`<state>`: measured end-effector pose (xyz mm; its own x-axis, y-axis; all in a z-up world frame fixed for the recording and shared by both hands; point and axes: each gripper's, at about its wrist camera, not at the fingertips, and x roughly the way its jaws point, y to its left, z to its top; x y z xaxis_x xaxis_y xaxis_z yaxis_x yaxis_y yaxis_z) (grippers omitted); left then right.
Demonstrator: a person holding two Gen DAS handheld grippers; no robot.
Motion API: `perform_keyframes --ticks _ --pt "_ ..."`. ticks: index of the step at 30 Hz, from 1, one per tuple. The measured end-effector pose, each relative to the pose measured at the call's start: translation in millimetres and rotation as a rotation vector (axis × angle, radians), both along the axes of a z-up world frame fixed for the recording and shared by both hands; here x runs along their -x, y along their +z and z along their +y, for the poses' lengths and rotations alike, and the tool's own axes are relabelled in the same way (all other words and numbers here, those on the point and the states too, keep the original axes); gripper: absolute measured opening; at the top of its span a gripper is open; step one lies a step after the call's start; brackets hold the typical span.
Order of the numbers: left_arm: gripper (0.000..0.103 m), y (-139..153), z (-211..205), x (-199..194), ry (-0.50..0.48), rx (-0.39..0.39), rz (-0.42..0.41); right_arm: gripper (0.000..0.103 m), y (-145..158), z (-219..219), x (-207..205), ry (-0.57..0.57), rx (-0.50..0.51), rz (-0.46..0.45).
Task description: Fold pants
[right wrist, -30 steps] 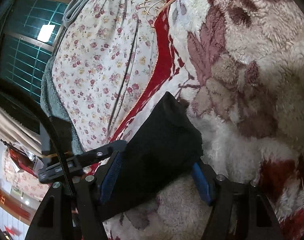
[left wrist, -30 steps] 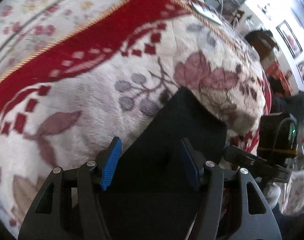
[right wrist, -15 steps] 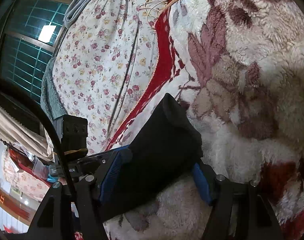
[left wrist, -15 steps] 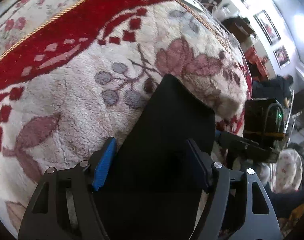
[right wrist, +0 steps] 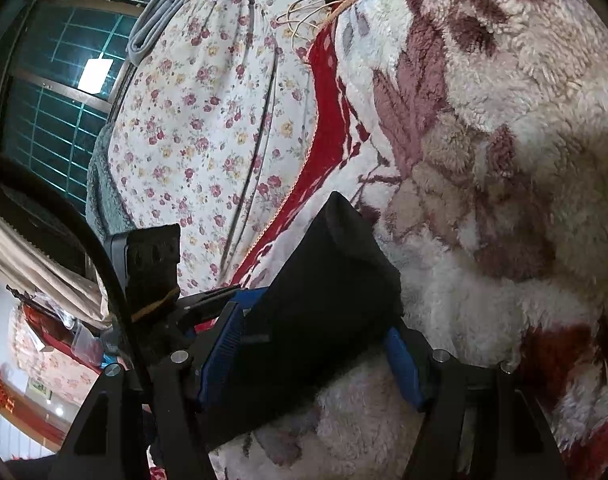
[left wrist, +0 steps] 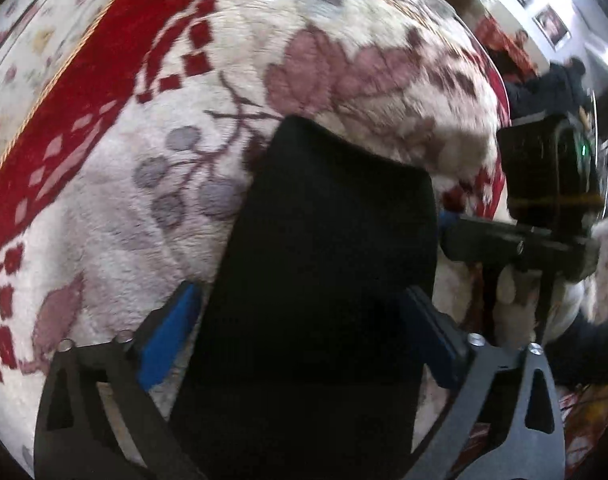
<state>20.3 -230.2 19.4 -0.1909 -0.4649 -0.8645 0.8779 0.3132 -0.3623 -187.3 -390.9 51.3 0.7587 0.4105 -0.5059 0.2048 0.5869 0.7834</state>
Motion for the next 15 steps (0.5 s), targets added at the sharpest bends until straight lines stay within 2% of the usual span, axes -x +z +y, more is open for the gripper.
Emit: perform_keyframes --ticks 3,11,15 --pt "0.102 0 -1 4 -0.026 -0.006 -0.029 0.066 0 0 0 0.001 0.002 0.000" --pt "0.102 -2 17 -16 0.041 0.117 0.096 0.066 0 0 -2 -0.001 0.012 -0.004" --pt "0.102 -2 20 -21 0.063 0.122 0.113 0.066 -1 0 -2 0.001 0.012 -0.004"
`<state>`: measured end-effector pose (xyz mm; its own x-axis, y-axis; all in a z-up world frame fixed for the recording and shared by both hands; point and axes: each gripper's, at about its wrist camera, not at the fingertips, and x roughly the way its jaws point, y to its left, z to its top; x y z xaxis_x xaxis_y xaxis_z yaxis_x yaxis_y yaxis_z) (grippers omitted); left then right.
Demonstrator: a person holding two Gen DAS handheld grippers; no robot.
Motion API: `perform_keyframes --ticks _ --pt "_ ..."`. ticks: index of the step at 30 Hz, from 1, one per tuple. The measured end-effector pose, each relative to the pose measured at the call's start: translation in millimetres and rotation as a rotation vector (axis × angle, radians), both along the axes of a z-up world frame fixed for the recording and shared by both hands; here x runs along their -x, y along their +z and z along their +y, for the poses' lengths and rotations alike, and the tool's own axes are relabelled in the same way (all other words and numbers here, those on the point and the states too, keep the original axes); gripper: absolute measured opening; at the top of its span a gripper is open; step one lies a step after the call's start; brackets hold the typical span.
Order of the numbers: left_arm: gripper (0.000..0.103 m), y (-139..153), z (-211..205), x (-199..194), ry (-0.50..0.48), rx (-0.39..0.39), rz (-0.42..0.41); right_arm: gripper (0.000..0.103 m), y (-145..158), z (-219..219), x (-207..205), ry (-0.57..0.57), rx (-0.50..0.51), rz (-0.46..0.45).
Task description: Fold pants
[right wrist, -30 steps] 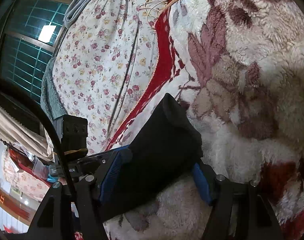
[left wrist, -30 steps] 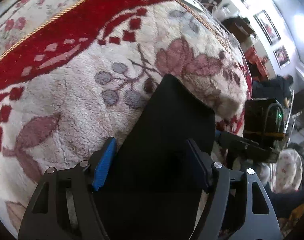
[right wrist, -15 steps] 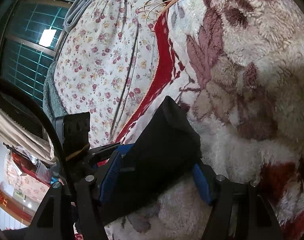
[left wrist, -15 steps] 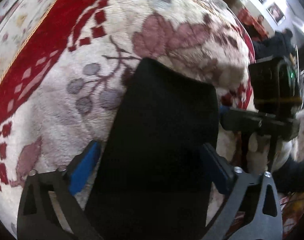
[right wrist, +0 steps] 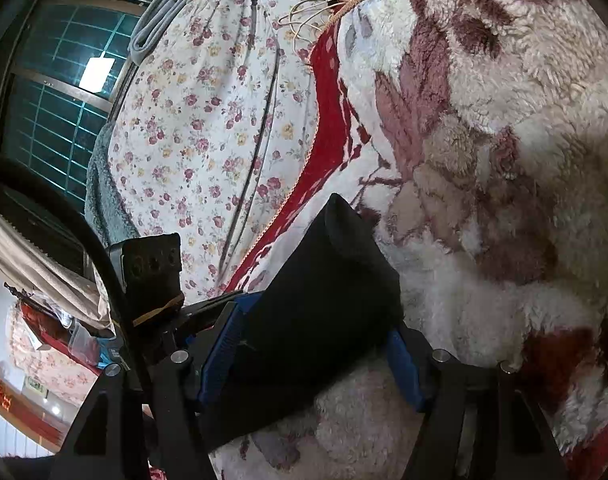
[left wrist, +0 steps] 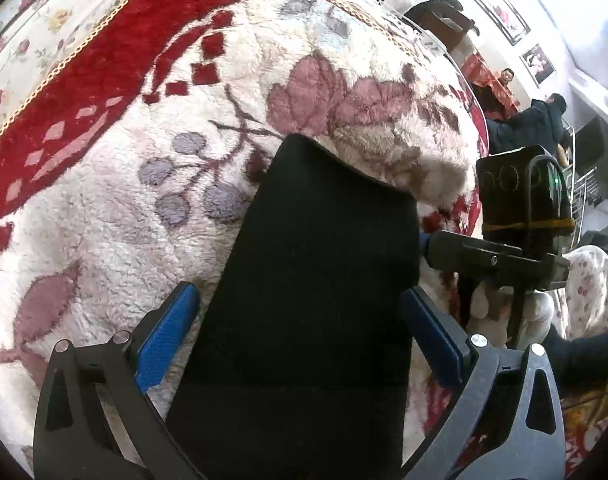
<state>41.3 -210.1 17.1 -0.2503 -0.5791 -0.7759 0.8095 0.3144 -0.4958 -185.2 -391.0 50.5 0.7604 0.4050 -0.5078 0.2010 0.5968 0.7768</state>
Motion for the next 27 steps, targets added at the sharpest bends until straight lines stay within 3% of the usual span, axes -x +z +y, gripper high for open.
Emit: perform_keyframes --ticks 4,5,8,9,10,12,15,20,27 --pt "0.100 4 -6 11 0.021 -0.037 -0.055 0.066 -1 -2 1 0.003 -0.016 -0.005" --pt "0.095 4 -9 15 0.031 -0.050 -0.074 0.065 -1 -4 2 -0.004 -0.030 -0.012" --pt "0.070 5 -10 18 0.051 -0.076 -0.141 0.040 -9 -13 2 -0.039 -0.079 -0.007" --pt "0.061 5 -7 13 0.080 -0.072 -0.125 0.029 -13 -14 0 -0.041 -0.096 0.004" --pt "0.057 5 -4 9 0.100 -0.069 -0.110 0.024 -15 -14 -1 -0.038 -0.100 0.012" --pt "0.049 4 0 2 0.129 -0.064 -0.086 0.023 -13 -8 -5 -0.017 -0.066 0.013" --pt "0.043 4 -1 6 0.136 -0.062 -0.117 0.018 -15 -2 -10 0.002 -0.033 0.031" --pt "0.020 11 5 11 0.154 -0.051 -0.140 0.012 -17 -8 -7 -0.002 -0.101 0.009" --pt "0.012 24 12 18 0.198 -0.007 -0.135 0.010 7 4 -4 0.058 -0.096 -0.096"
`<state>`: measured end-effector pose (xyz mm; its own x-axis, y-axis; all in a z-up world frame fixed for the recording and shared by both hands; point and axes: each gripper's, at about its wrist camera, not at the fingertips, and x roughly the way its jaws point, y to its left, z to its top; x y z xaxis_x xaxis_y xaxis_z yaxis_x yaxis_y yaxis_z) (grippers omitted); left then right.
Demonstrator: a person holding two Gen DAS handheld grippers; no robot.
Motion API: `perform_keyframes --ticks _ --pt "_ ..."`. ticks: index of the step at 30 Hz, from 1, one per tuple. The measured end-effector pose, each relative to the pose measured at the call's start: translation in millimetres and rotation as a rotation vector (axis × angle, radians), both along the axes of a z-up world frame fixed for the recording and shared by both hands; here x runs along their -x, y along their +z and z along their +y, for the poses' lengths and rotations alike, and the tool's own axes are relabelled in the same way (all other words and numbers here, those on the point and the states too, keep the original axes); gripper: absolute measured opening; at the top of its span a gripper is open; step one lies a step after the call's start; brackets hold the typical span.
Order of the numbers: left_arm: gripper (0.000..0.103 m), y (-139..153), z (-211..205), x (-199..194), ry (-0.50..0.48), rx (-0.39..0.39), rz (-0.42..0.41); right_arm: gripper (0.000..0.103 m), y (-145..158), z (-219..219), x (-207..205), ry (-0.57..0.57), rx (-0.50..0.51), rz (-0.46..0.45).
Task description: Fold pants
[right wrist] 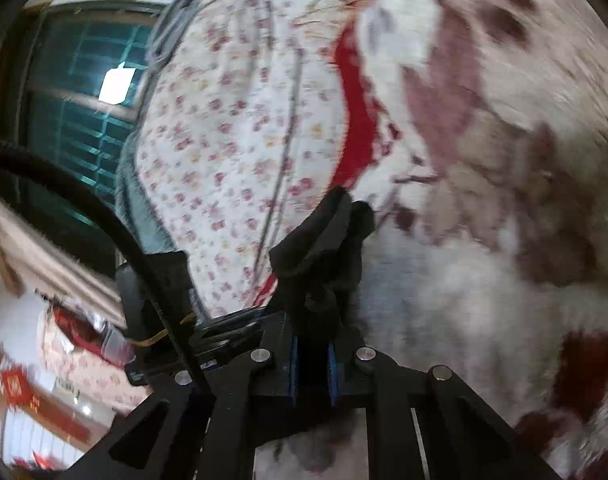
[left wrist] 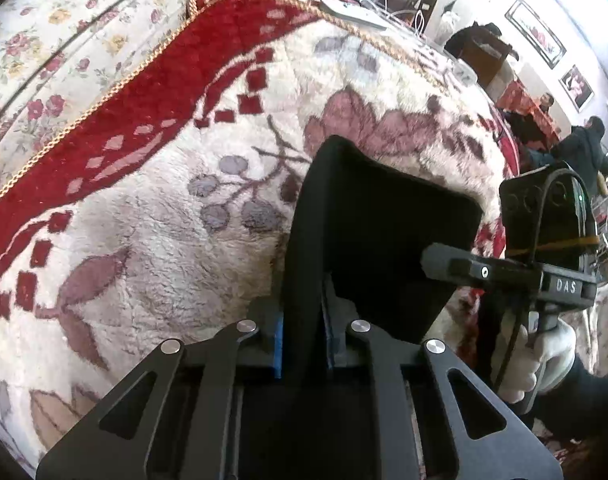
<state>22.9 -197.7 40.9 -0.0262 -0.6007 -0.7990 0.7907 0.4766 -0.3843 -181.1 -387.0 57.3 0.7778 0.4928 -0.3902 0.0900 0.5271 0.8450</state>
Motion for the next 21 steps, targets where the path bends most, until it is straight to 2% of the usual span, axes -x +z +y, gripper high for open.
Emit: perform_keyframes --ticks 4,7,11,13,17,19,21 --pt "0.012 14 7 7 0.013 0.015 -0.020 0.010 17 11 1 0.030 0.006 -0.037" --pt "0.012 34 22 13 0.029 0.050 -0.044 0.010 41 29 -1 0.096 0.041 -0.089" --pt "0.012 62 60 16 0.086 0.132 -0.045 0.010 74 68 -9 0.218 0.070 -0.163" --pt "0.012 78 88 22 0.123 0.162 -0.074 0.010 91 96 -16 0.295 0.087 -0.193" --pt "0.012 87 159 29 0.258 0.191 -0.081 0.010 104 150 -24 0.433 0.091 -0.225" --pt "0.012 76 205 34 0.372 0.182 -0.071 0.010 97 184 -30 0.508 0.091 -0.214" --pt "0.012 60 256 40 0.505 0.180 -0.022 0.010 81 217 -36 0.576 0.092 -0.177"
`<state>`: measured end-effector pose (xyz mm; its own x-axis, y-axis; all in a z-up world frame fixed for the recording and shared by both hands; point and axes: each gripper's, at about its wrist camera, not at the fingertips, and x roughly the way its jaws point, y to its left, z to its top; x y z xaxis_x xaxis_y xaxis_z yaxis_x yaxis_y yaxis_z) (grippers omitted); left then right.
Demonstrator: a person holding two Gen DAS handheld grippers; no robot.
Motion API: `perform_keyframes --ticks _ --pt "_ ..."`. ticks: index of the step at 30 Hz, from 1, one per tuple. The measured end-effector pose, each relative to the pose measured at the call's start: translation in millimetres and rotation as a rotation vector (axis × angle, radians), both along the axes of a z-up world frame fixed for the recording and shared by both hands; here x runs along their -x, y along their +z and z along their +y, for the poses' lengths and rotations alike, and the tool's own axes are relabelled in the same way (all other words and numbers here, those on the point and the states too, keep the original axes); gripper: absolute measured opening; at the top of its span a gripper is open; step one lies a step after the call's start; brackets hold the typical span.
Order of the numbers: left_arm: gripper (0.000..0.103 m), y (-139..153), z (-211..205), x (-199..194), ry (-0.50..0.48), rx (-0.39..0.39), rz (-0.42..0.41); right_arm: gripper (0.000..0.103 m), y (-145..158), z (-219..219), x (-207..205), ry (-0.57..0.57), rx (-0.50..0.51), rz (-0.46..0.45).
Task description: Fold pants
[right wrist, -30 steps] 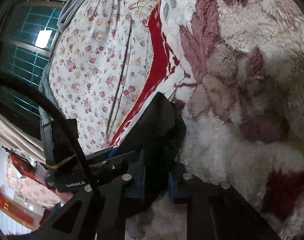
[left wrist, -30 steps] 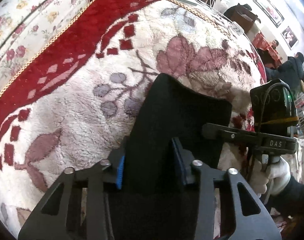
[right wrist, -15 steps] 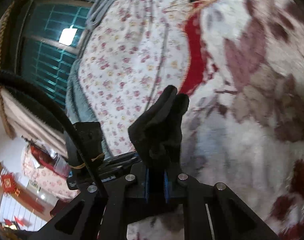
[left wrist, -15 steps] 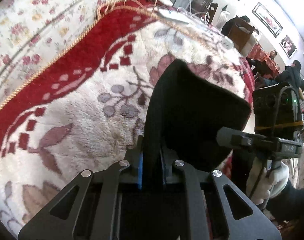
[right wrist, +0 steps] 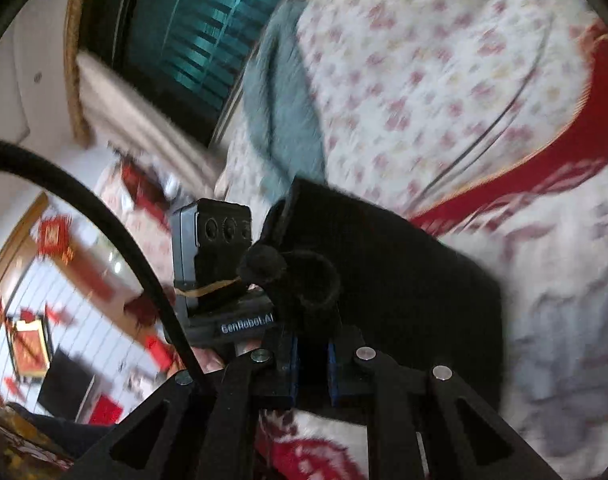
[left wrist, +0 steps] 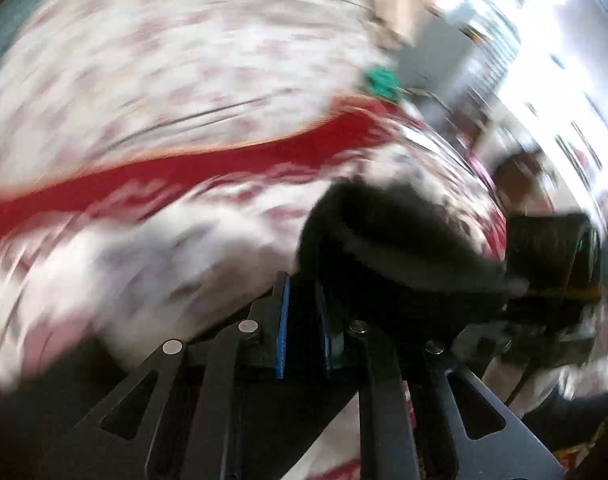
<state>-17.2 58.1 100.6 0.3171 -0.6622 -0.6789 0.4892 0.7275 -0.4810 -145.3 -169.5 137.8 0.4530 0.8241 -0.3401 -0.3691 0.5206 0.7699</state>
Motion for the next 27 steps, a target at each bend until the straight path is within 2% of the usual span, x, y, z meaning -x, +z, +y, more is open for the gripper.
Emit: perform_keyframes --ticks 3,4,6,7,8,9,10,12,14,16,18,20,23,27 --pt "0.012 -18 59 13 0.177 -0.007 0.043 0.010 -35 44 -12 0.044 0.053 0.061" --pt "0.012 -24 77 19 0.246 -0.017 0.053 0.014 -53 62 -19 0.053 0.070 0.082" --pt "0.012 -31 107 31 0.353 -0.028 0.086 0.016 -78 82 -28 0.051 0.125 0.154" --pt "0.012 -31 114 36 0.377 -0.024 0.095 0.017 -81 88 -27 0.045 0.135 0.162" --pt "0.012 -31 118 41 0.389 -0.016 0.095 0.022 -76 87 -27 0.046 0.114 0.133" --pt "0.013 -28 121 49 0.396 -0.008 0.081 0.037 -71 85 -26 0.069 0.077 0.118" --pt "0.018 -25 122 53 0.403 -0.012 0.069 0.048 -67 83 -26 0.100 0.044 0.121" --pt "0.047 -18 121 61 0.407 -0.001 0.053 0.050 -56 72 -28 0.114 0.040 0.147" --pt "0.061 -13 117 66 0.397 0.036 0.046 0.050 -41 54 -20 0.082 0.048 0.111" --pt "0.061 -12 104 66 0.381 0.064 0.060 0.050 -32 32 -15 0.018 0.070 0.088" --pt "0.061 -14 94 64 0.379 0.059 0.076 0.050 -31 11 -15 -0.055 0.105 0.091" --pt "0.061 -15 84 64 0.384 0.031 0.067 0.050 -34 -3 -15 -0.109 0.128 0.121" --pt "0.061 -22 66 64 0.369 -0.025 0.065 0.050 -36 -9 -15 -0.127 0.154 0.128" --pt "0.061 -32 47 65 0.381 -0.117 0.047 0.050 -38 -7 -19 -0.210 0.316 0.108"
